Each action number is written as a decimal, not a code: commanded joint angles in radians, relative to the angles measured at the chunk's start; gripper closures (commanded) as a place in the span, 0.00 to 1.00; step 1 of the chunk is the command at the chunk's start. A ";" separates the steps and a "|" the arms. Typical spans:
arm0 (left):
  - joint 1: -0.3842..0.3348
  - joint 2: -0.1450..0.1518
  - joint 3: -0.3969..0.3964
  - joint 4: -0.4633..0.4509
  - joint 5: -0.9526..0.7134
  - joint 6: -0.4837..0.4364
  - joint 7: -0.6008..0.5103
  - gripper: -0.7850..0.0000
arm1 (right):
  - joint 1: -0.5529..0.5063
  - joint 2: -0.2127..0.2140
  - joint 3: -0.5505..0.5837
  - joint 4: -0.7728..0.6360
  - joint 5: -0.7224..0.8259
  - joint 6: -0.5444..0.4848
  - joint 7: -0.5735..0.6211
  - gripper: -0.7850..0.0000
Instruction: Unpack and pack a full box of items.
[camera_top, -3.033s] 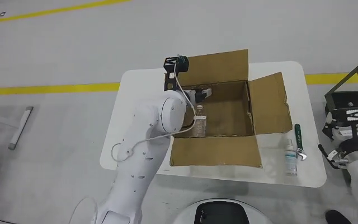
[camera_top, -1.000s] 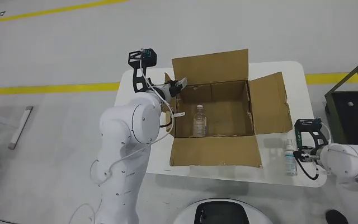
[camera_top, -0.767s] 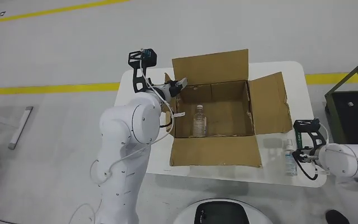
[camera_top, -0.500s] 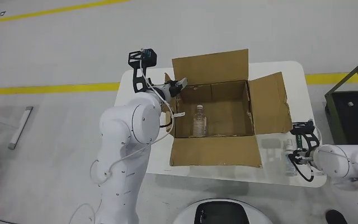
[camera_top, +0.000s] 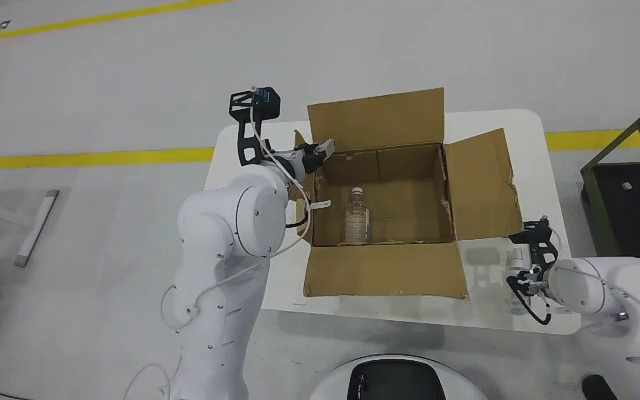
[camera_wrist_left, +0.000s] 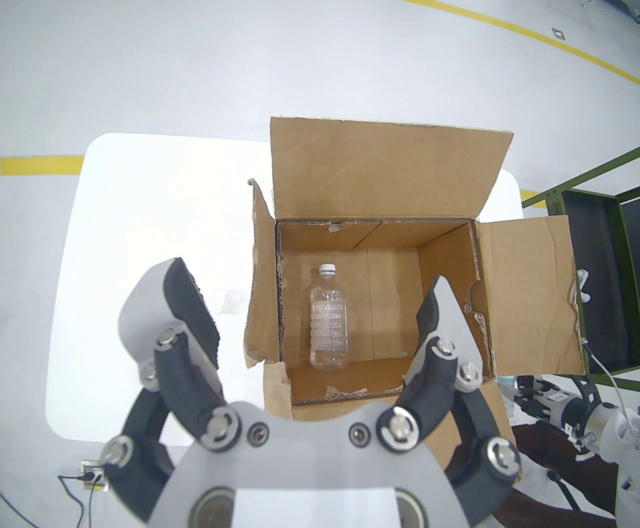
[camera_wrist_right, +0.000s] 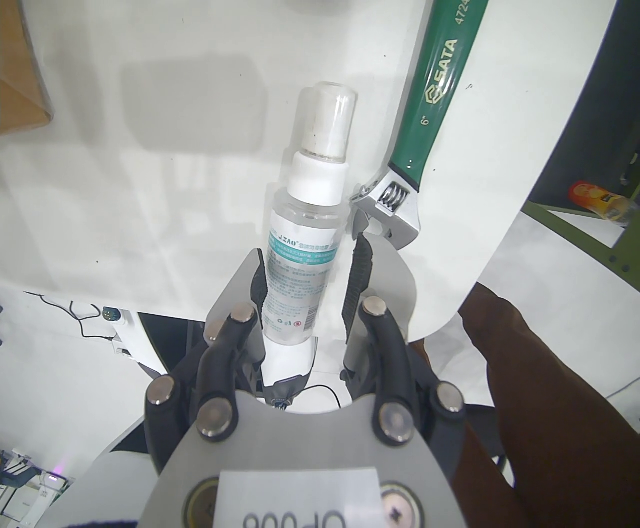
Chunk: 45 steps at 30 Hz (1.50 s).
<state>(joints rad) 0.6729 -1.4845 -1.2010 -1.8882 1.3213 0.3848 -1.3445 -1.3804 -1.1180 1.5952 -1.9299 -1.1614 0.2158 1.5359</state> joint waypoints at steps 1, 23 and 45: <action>0.000 0.000 0.000 0.000 0.000 0.000 0.000 0.00 | 0.001 0.002 -0.004 0.004 0.000 0.005 0.000 0.50; 0.000 0.000 0.000 0.000 0.000 0.000 0.000 0.00 | -0.029 0.005 -0.006 0.030 0.050 0.010 -0.063 0.52; 0.000 0.000 0.000 0.000 0.000 0.000 0.000 0.00 | -0.023 0.010 0.133 -0.018 0.249 0.046 -0.094 1.00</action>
<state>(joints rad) 0.6729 -1.4845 -1.2010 -1.8882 1.3213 0.3848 -1.3445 -1.4015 -1.1088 1.6931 -1.9398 -0.9539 0.2544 1.4499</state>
